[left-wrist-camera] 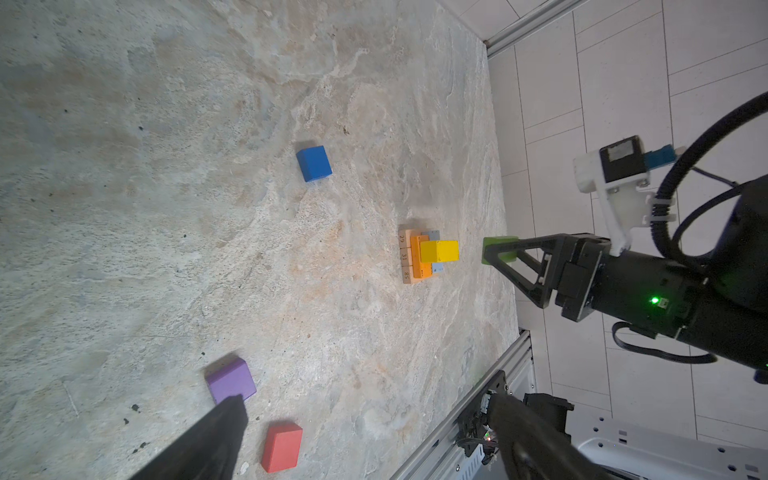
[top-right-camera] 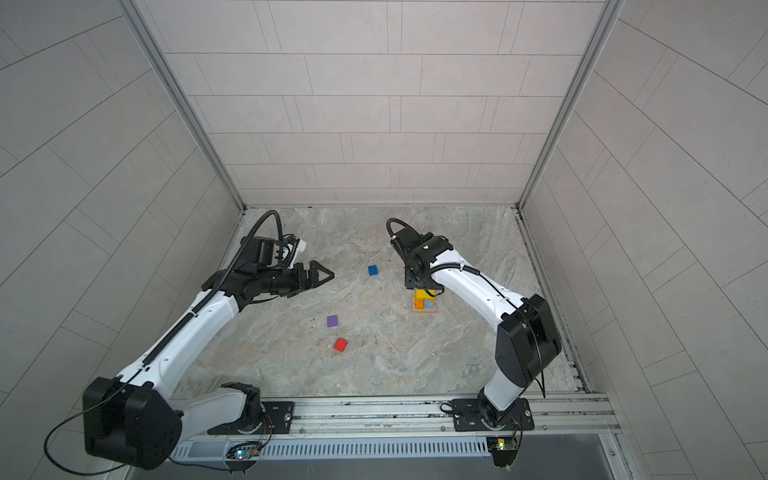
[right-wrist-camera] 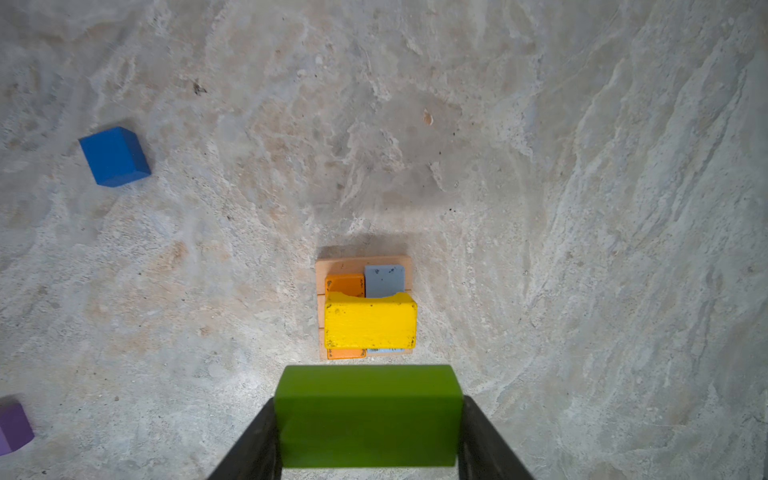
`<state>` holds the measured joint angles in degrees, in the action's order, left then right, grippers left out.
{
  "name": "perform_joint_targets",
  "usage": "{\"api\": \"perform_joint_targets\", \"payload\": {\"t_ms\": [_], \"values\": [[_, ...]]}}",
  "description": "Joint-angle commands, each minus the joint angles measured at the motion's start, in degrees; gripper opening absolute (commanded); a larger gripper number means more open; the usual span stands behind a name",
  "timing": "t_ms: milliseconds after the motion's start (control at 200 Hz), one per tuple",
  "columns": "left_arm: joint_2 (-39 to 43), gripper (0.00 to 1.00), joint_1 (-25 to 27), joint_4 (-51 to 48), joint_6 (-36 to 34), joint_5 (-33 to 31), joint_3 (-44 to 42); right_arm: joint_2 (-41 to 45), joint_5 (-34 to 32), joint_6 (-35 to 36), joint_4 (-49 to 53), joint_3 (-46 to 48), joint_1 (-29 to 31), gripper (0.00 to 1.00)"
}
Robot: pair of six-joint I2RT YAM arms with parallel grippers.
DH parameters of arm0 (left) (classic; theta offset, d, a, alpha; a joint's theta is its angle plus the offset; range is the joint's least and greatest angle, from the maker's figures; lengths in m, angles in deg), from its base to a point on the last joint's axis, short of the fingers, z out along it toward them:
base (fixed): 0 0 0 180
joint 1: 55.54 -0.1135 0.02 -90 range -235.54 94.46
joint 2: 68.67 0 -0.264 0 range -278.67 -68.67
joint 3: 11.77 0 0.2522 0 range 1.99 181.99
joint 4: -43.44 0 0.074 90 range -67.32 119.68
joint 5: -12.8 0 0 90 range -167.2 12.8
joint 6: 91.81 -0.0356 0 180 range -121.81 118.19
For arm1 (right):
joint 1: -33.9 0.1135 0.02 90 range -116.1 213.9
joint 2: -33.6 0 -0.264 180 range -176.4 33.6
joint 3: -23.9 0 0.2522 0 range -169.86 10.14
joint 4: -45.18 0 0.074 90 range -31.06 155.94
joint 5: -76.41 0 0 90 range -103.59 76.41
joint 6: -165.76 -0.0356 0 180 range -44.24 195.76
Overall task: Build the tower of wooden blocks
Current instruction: 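Carry the green block over the wood stack with the right gripper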
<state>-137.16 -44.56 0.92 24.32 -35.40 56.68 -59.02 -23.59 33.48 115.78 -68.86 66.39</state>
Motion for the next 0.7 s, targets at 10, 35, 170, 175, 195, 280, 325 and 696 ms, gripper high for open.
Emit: {"api": "perform_joint_targets", "payload": {"t_ms": [10,35,170,175,195,280,325,696], "values": [[0.7,1.0,-0.3,1.1,0.3,0.8,-0.7,2.2,0.4,-2.2,-1.8,1.8,-0.2,0.31],[0.7,1.0,-0.3,1.2,0.4,0.8,-0.8,2.1,0.6,-2.2,-2.0,1.9,-0.2,0.31],[0.2,1.0,-0.3,1.2,0.6,1.1,-0.7,1.2,1.1,-2.0,-2.5,2.3,-0.3,0.31],[0.2,1.0,-0.3,1.2,0.6,1.2,-0.7,1.1,1.1,-2.0,-2.5,2.3,-0.3,0.31],[0.2,1.0,-0.3,1.1,0.6,1.1,-0.7,1.0,1.1,-2.0,-2.7,2.5,-0.4,0.31],[0.3,1.0,-0.3,1.2,0.6,1.0,-0.8,0.6,2.0,-1.9,-3.7,3.3,-0.6,0.31],[0.2,1.0,-0.3,1.2,0.6,1.1,-0.8,0.5,2.5,-1.9,-4.4,3.7,-0.7,0.31],[0.3,1.0,-0.3,1.2,0.5,0.8,-0.9,0.2,3.3,-1.2,-7.0,6.4,-2.1,0.3]]}}
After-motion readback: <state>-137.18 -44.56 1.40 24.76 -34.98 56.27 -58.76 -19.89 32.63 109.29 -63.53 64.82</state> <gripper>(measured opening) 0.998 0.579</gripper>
